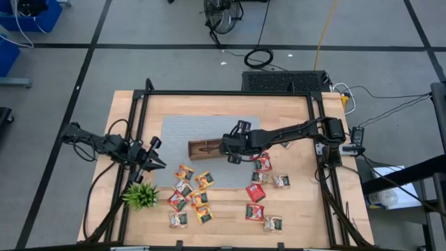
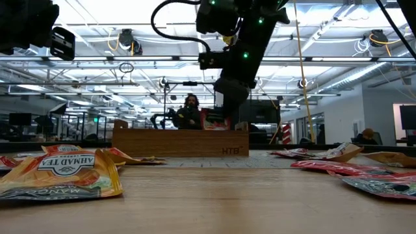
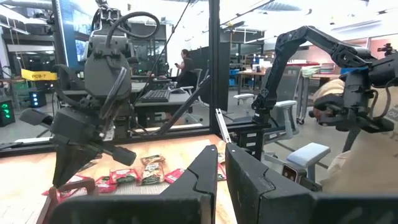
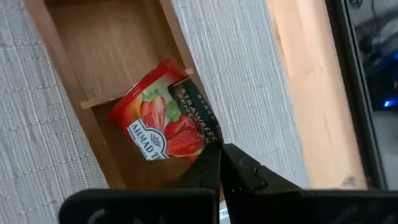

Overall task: Pick & Place Tea
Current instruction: Put the red tea bag into the wooden organizer

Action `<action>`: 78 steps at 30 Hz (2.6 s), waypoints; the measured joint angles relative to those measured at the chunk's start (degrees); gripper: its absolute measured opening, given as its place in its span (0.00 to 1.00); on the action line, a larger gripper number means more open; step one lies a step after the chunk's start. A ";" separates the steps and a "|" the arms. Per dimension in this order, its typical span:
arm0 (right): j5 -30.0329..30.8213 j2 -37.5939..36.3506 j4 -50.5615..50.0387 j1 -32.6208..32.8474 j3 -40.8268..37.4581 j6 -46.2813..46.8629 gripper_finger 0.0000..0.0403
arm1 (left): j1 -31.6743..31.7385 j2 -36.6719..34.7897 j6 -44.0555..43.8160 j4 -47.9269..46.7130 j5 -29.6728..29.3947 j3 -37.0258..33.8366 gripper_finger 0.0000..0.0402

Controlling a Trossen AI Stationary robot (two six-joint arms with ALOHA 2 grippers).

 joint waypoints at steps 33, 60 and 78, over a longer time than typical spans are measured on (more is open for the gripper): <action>2.50 0.00 1.39 0.28 -2.73 -1.71 0.00 | -0.01 0.02 0.00 -0.02 0.00 0.00 0.09; -3.66 -13.76 -11.03 -3.24 -2.69 3.62 0.51 | -0.01 0.00 0.00 -0.05 0.00 0.00 0.09; -27.73 -15.54 -2.40 -21.30 -25.39 2.71 0.65 | -0.02 0.02 0.00 -0.07 0.00 0.00 0.09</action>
